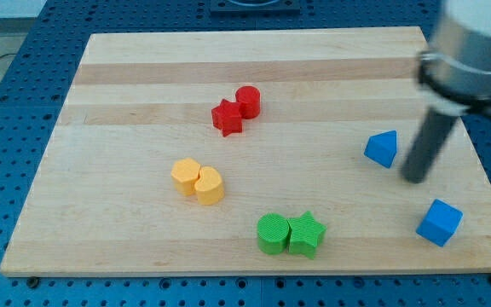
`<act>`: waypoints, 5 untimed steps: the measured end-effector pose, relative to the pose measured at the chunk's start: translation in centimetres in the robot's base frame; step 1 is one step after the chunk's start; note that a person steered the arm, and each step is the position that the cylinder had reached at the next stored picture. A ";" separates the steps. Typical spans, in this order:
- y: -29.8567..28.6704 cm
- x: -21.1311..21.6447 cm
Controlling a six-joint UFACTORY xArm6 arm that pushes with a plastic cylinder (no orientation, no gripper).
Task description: Place the pointer to the bottom right corner
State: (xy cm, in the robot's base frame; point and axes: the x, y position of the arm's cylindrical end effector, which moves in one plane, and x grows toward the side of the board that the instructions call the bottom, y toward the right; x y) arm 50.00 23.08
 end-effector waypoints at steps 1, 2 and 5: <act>10.1 2.0; 11.4 4.0; 5.6 11.4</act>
State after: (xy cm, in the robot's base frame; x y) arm 61.37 28.66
